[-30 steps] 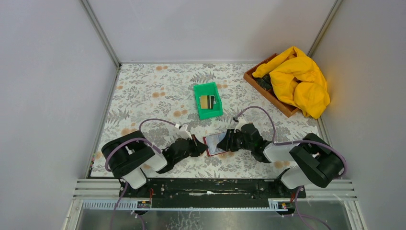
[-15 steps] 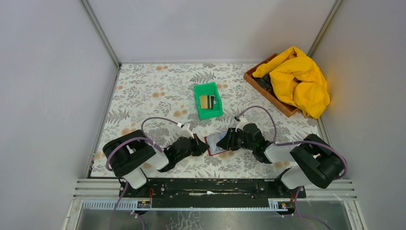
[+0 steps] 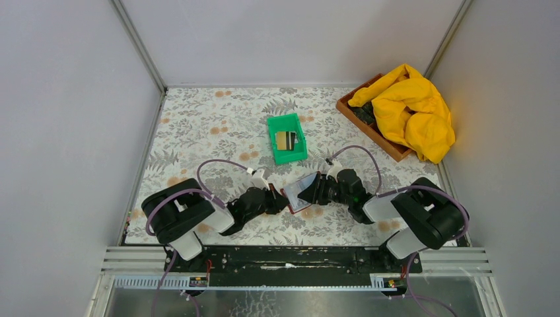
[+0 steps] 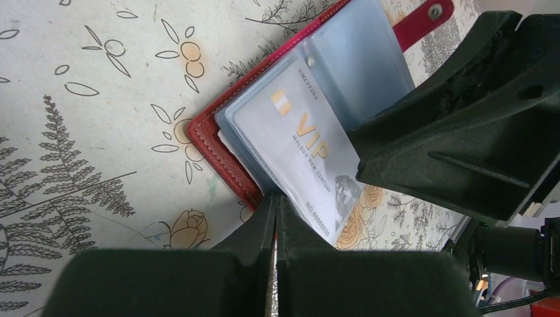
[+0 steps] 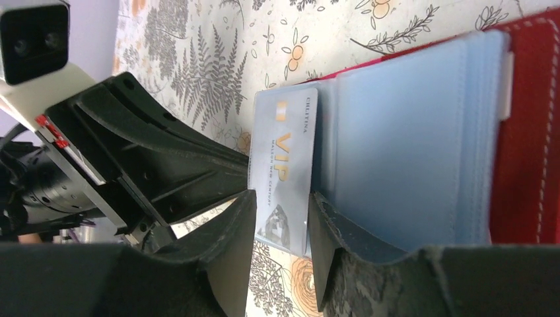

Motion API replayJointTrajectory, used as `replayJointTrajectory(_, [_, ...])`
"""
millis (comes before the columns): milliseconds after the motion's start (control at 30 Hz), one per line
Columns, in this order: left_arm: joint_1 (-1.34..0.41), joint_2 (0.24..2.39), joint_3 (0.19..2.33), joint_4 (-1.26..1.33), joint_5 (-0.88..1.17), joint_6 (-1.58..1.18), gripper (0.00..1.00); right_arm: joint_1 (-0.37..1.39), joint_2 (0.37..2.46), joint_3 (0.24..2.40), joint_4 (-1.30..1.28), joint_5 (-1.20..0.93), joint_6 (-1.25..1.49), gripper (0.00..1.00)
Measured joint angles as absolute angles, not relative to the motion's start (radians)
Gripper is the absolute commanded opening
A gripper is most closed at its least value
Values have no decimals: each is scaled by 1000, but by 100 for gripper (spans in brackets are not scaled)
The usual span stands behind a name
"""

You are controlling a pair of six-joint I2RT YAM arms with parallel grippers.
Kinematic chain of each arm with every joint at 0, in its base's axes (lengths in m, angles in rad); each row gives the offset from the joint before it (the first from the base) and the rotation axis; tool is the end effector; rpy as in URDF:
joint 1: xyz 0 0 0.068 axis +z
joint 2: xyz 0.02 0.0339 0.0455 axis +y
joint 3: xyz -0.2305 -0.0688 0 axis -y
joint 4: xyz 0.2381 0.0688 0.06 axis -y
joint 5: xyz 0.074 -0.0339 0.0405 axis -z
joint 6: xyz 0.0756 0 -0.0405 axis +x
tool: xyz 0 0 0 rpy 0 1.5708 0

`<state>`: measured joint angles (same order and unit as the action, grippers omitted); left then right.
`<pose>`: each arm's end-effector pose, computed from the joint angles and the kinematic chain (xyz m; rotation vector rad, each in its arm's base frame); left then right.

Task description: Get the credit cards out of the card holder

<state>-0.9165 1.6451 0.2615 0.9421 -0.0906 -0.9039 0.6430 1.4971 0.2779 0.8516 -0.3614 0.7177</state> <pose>0.1730 -0.2143 0.0568 -0.0488 2.1777 -1.0285 0.2052 0.1871 0.0885 -0.1858 2.1198 1.2116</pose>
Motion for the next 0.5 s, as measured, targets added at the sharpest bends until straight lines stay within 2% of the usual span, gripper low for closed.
replayJointTrajectory(500, [-916,1647,286,911,-84,-884,0,596,1728,247,1249,-569,923,46])
